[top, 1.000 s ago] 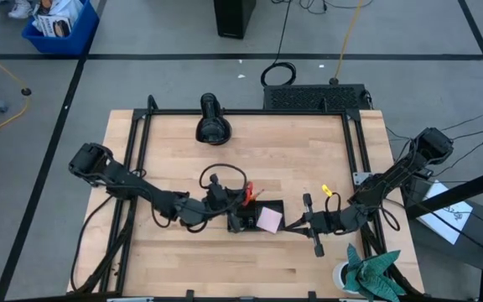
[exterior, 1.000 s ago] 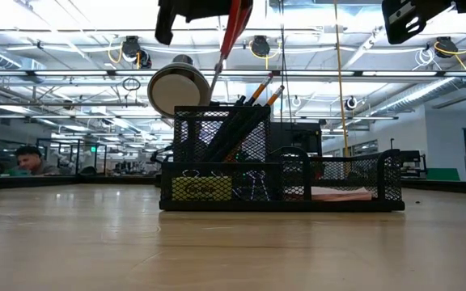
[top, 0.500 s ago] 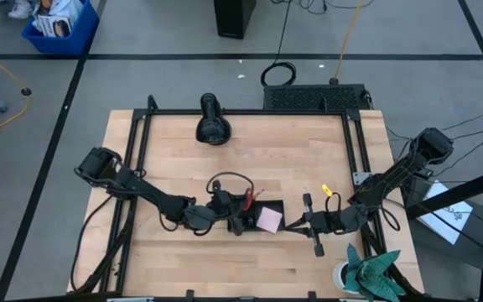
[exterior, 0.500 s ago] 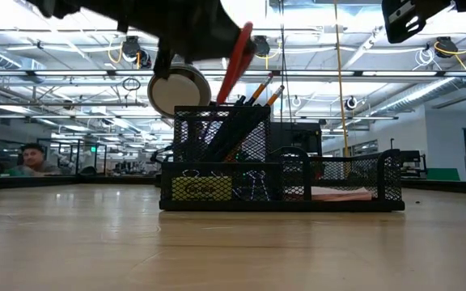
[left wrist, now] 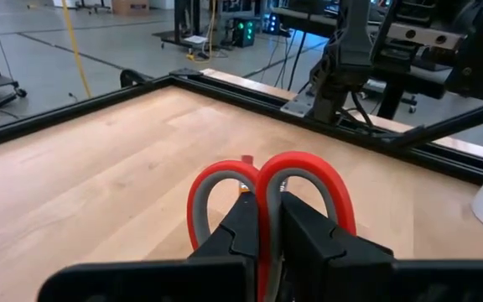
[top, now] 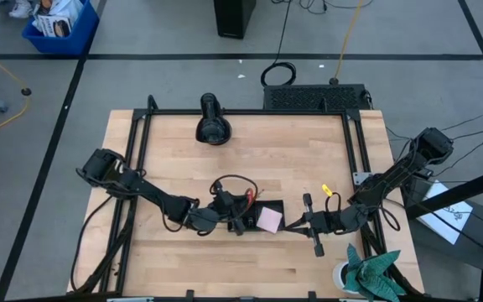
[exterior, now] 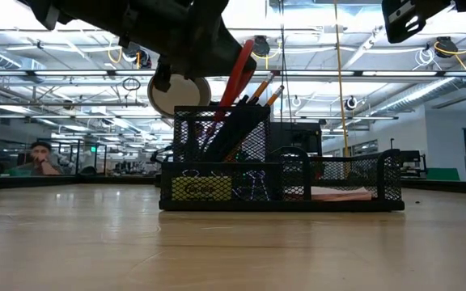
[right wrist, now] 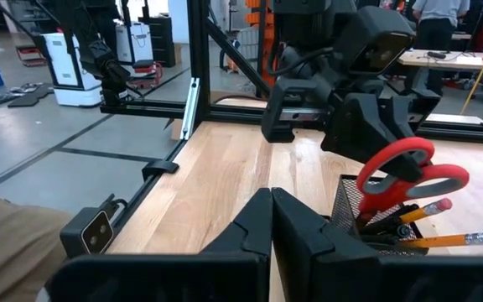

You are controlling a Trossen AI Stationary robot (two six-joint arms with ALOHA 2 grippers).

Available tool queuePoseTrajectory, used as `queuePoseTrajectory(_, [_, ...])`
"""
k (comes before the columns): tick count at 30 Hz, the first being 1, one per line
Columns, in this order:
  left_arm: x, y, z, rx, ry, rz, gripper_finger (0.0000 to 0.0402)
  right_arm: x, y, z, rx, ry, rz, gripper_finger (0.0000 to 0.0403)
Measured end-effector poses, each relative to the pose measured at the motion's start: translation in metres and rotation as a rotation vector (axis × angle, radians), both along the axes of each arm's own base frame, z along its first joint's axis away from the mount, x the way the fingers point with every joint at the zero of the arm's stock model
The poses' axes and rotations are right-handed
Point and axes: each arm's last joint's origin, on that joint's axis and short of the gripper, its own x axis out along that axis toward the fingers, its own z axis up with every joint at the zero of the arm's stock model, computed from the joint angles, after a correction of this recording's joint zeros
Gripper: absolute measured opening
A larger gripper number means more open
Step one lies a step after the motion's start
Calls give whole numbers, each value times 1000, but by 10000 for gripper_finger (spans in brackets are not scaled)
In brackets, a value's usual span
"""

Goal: Pick and place office supplies into organizer
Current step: Put the scissor into the desk organizer

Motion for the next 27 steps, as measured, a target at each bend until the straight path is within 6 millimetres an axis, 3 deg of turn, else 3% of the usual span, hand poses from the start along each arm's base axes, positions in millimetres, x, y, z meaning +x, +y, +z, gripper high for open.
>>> queuePoseTrajectory(27, [1,-1,-2,18,49,-128,47,0,0,0,3,1,0,4])
